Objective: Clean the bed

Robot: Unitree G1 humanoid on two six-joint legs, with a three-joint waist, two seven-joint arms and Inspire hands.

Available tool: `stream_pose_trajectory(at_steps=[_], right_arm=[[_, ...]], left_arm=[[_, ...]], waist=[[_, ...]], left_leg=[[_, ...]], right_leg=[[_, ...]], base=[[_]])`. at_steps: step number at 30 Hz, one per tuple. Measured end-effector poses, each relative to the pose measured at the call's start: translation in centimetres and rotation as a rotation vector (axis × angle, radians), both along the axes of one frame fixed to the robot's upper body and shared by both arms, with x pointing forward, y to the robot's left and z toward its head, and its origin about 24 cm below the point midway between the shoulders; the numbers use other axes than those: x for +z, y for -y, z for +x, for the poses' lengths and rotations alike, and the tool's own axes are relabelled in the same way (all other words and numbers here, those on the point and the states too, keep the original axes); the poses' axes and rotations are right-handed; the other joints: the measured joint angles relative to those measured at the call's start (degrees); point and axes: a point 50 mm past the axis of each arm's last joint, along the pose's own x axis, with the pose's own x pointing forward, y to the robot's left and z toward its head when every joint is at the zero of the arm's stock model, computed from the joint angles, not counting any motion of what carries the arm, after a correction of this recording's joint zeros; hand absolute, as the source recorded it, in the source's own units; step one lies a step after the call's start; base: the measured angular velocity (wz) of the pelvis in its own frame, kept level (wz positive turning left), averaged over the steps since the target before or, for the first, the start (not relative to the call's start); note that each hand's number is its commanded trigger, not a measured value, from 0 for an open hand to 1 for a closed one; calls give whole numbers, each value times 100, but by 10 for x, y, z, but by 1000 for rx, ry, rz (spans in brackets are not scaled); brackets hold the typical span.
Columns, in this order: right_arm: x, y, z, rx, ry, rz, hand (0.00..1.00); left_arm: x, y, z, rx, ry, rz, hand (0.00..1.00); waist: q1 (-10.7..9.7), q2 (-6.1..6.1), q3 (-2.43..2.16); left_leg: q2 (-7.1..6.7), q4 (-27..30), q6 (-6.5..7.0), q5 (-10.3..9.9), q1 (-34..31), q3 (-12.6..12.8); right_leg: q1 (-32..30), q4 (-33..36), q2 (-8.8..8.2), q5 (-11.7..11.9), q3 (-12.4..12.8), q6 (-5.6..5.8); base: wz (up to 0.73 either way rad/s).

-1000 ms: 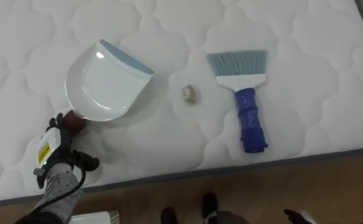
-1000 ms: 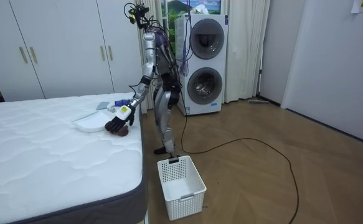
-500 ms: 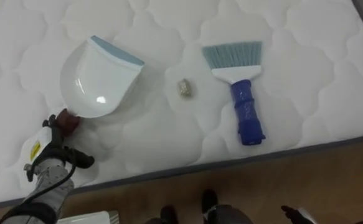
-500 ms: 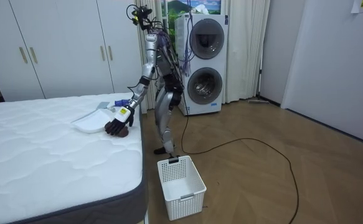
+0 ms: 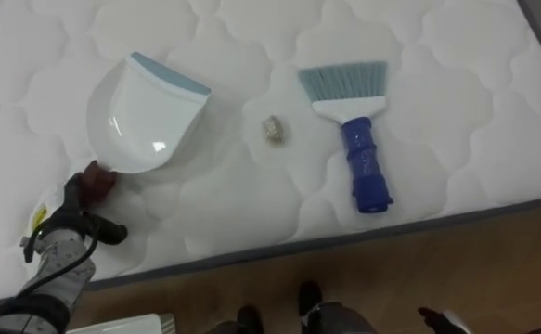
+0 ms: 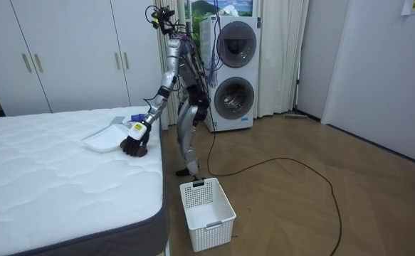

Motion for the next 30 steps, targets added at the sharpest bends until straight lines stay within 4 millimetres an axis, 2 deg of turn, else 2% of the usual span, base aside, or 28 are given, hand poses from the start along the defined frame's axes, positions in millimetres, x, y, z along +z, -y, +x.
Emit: stream_pose_trajectory(at_steps=[10, 30], right_arm=[[-1, -1, -1, 12, -9, -6, 0], [-1, -2, -2, 24, -15, -6, 0]], left_arm=[[-5, 0, -3, -11, -56, -3, 100], [-9, 6, -4, -20, -66, -19, 100]], waist=[[-5, -51, 11], [2, -56, 16]], left_leg=[[-4, 26, 36, -23, -15, -2], [-11, 17, 69, -48, -18, -4]], right_leg=[[12, 17, -8, -37, -3, 46], [20, -6, -26, -48, -28, 69]], base=[[0], [0]])
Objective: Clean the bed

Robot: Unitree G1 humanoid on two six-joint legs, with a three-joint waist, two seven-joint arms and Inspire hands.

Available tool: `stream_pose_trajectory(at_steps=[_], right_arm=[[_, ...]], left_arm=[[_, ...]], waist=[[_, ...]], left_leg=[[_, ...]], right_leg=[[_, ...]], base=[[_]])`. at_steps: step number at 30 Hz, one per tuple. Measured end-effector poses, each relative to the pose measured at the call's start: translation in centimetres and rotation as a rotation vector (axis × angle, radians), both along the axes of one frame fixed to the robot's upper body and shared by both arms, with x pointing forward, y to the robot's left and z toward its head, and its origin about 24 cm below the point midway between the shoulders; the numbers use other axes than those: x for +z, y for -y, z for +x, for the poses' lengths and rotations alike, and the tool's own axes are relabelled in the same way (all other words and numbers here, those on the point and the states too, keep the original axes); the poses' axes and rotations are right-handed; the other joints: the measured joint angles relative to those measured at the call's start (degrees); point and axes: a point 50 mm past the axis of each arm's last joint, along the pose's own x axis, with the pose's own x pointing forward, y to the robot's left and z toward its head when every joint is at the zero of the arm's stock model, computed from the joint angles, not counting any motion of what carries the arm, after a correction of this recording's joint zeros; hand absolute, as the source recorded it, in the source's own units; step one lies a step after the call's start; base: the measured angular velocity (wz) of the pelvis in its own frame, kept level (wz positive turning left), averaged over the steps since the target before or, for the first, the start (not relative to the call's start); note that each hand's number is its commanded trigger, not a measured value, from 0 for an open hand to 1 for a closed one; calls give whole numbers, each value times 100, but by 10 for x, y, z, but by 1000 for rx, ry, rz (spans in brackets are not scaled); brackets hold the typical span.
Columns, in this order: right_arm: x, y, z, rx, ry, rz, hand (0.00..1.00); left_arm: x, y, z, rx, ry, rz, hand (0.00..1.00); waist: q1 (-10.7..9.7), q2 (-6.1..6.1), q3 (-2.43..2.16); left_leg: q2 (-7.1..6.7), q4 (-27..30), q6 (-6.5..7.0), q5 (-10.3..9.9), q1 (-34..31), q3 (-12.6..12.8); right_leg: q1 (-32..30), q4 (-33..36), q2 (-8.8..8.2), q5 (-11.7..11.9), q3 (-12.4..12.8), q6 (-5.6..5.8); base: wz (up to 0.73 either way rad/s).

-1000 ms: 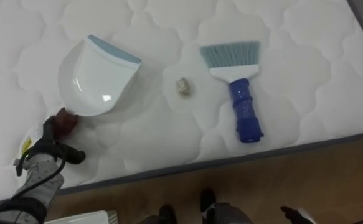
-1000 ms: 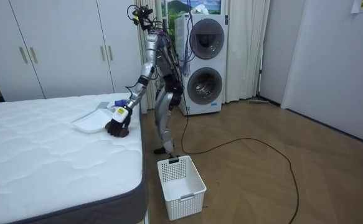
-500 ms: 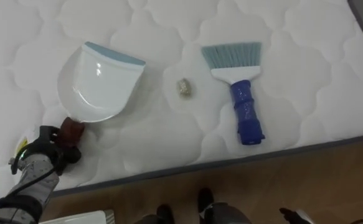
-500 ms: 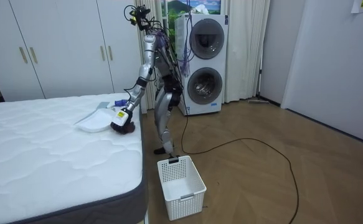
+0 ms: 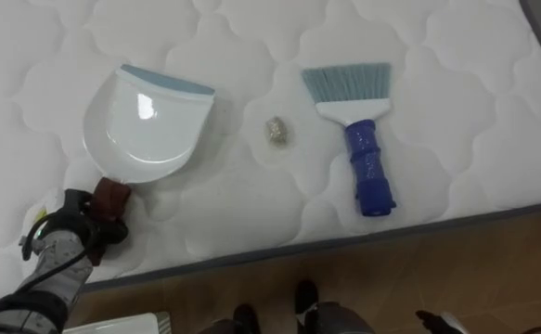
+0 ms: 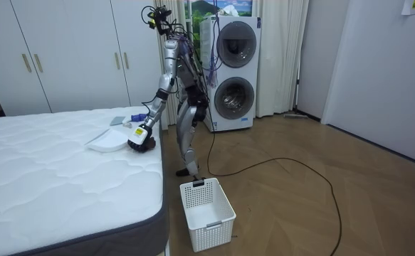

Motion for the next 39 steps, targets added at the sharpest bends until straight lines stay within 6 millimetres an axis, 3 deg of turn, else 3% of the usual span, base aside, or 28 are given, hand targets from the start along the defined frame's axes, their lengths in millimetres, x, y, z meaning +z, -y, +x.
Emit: stream_pose_trajectory(at_steps=[12, 22, 28, 39], right_arm=[[4, 3, 6, -216, 122, 69, 0], [12, 21, 12, -504, 249, 140, 0], [20, 27, 27, -512, 321, 144, 0], [33, 34, 49, -536, 423, 173, 0]], left_arm=[[-4, 10, -3, -177, -26, 271, 100], [-9, 14, -15, -303, -8, 465, 100], [-11, 24, -16, -408, 19, 512, 100], [-15, 25, -26, -544, -4, 573, 100]], waist=[[-4, 29, -4], [-6, 108, 2], [-17, 202, 12], [-58, 218, 0]], left_leg=[[-8, -128, 1, 3, 191, 107], [-27, -303, 1, 7, 378, 133], [-107, -483, 9, 55, 490, 130], [-126, -685, -8, 127, 741, 176]], right_leg=[[116, -7, -19, -7, 34, 10], [262, -95, -37, 4, 5, 20], [292, -87, -102, 2, -24, 22], [489, -210, -95, 2, -35, 21]], base=[[-1], [0], [1], [-1]])
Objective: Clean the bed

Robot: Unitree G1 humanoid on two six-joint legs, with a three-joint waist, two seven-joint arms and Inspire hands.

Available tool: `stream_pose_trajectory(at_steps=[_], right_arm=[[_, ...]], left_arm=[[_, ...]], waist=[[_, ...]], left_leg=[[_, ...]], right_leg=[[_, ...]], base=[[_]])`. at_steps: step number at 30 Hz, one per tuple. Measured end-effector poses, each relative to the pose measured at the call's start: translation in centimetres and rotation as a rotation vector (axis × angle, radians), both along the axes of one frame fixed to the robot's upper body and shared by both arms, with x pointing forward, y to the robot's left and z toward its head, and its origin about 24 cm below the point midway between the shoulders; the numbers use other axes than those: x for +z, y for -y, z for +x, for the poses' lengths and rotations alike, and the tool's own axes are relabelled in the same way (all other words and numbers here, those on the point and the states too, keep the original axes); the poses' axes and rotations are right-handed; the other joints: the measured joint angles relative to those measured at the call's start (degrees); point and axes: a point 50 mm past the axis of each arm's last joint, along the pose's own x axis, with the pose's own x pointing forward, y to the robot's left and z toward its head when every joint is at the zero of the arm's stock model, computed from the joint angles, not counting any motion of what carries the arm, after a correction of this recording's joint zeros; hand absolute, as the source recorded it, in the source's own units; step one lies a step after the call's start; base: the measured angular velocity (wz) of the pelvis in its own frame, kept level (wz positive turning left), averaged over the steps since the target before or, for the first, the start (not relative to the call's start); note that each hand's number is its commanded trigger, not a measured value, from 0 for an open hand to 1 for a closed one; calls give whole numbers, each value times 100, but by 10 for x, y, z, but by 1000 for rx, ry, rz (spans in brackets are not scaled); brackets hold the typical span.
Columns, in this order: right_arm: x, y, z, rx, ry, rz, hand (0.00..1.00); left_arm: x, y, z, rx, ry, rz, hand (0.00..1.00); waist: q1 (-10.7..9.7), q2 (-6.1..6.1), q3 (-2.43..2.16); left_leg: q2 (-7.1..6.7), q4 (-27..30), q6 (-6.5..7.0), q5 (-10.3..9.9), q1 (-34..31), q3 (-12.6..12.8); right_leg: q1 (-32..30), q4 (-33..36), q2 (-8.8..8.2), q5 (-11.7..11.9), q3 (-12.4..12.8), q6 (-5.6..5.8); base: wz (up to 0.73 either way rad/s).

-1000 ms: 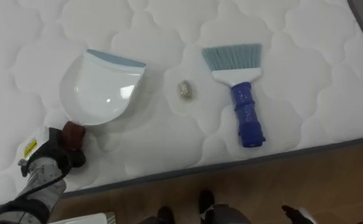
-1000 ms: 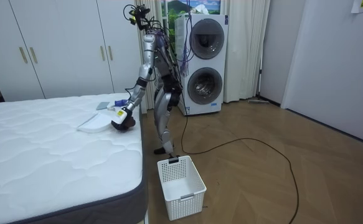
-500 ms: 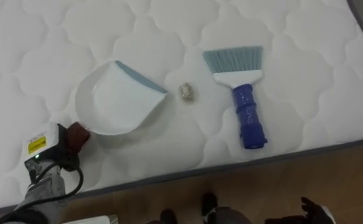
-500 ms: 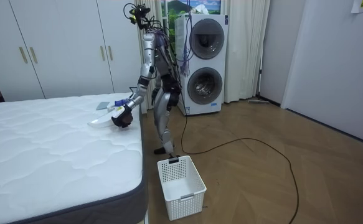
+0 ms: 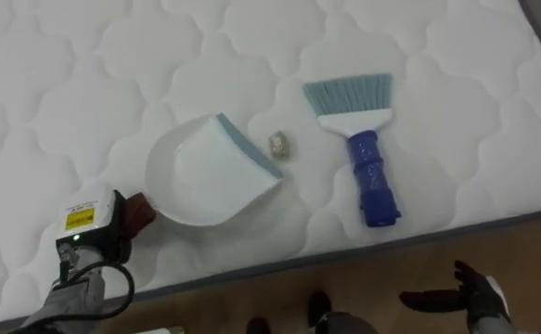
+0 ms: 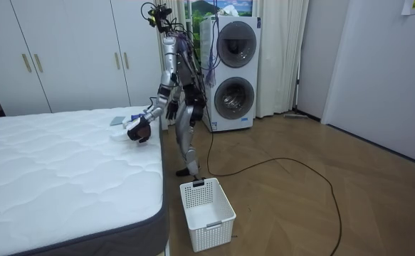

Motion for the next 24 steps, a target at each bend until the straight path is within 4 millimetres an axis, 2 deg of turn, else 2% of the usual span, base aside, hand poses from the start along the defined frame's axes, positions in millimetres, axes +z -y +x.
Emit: stream_pose_trajectory(at_steps=[3, 8, 11, 18, 24], right_arm=[[3, 6, 1, -50, 27, -11, 0], [7, 10, 3, -103, 56, -37, 0], [11, 10, 9, -144, 90, -34, 0], [19, 12, 20, -199, 138, -64, 0], [37, 4, 43, -211, 265, -55, 0]], left_arm=[[1, -3, -1, -25, -11, 36, 100], [3, -10, -4, -51, 3, 94, 100], [2, -11, -7, -53, 8, 105, 100], [-3, -16, -17, -44, -10, 152, 100], [-3, -19, -18, -24, -10, 175, 100]], waist=[[1, 10, -25], [-13, 2, -31], [-33, -20, -44], [-67, -127, -106], [-41, -133, -105]], left_leg=[[4, -41, -8, 7, 69, 43], [6, -79, -7, 24, 137, 113], [3, -93, -7, 24, 140, 131], [5, -102, -14, 31, 142, 157], [12, -135, -12, 31, 136, 231]], right_leg=[[40, -20, 17, 0, 46, 0], [45, 21, 21, 0, 95, 0], [26, 33, 15, 0, 95, 0], [21, 18, 14, 0, 94, -3], [-21, 16, -4, 16, 42, -27]], base=[[-9], [-8], [0], [0], [-6]])
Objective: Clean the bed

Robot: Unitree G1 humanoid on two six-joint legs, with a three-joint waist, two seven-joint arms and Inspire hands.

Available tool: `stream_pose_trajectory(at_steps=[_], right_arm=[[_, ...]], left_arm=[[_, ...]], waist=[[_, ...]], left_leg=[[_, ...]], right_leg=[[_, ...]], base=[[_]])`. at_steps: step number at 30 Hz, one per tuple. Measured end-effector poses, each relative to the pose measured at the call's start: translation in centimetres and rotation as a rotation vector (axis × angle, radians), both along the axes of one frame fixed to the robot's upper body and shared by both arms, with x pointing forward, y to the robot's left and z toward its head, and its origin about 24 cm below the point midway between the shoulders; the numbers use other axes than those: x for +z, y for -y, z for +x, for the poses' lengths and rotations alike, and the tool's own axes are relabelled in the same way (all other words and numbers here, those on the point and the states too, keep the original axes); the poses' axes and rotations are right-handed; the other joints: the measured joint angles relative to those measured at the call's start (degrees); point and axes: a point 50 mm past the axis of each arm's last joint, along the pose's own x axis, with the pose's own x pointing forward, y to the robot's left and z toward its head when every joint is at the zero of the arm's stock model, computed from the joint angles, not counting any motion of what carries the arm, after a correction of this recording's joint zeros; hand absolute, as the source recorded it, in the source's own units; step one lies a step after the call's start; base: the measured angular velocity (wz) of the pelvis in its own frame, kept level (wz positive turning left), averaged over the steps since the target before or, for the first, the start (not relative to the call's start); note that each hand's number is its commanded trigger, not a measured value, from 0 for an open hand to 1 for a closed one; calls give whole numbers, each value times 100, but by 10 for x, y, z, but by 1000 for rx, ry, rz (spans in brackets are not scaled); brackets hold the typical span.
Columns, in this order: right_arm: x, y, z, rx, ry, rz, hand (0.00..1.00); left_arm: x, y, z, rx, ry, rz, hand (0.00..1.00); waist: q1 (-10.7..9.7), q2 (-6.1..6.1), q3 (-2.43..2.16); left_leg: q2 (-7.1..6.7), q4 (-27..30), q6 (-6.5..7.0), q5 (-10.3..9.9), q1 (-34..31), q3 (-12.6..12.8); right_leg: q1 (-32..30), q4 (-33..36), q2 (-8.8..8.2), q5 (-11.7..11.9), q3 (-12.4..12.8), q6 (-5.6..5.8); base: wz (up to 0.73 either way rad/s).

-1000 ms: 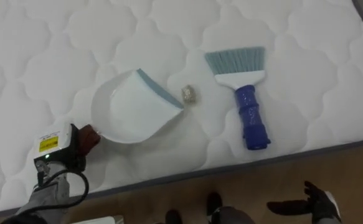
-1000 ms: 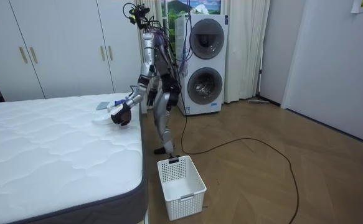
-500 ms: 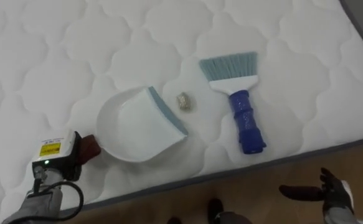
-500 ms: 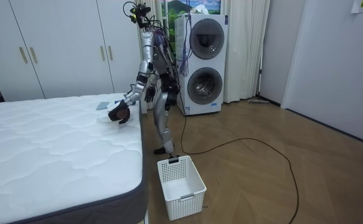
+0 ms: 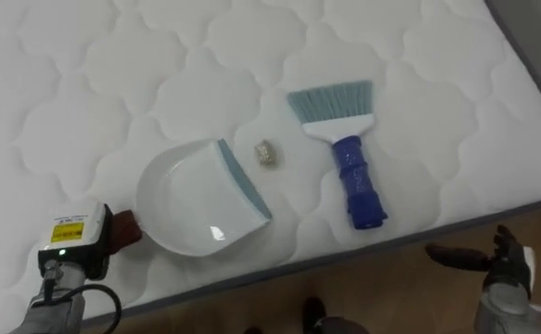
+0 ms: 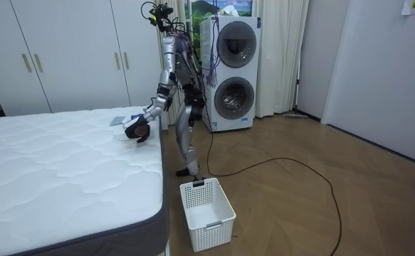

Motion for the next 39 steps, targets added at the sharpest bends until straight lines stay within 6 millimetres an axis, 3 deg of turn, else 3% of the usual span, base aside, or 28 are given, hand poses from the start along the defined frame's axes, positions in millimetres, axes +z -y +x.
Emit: stream_pose_trajectory(at_steps=[11, 21, 39], right_arm=[[24, -16, 23, -8, 134, -68, 0], [44, -37, 40, 115, 234, -137, 0], [40, -64, 43, 289, 219, -189, 0]], left_arm=[[-7, 6, -7, 20, 4, -12, 100], [-12, 15, -7, 28, -6, -30, 100], [-11, 18, -2, 27, -9, -43, 100]], waist=[[161, -43, -5], [291, -84, -7], [440, -95, 20]], left_leg=[[6, -12, 1, 0, -23, -14], [2, -92, 2, 7, 57, -16], [2, -105, 3, 6, 39, -20]], right_leg=[[8, -70, -43, 1, -184, -15], [74, -99, -52, 4, -233, -19], [51, -106, -74, 3, -316, -19]], base=[[0], [0], [0]])
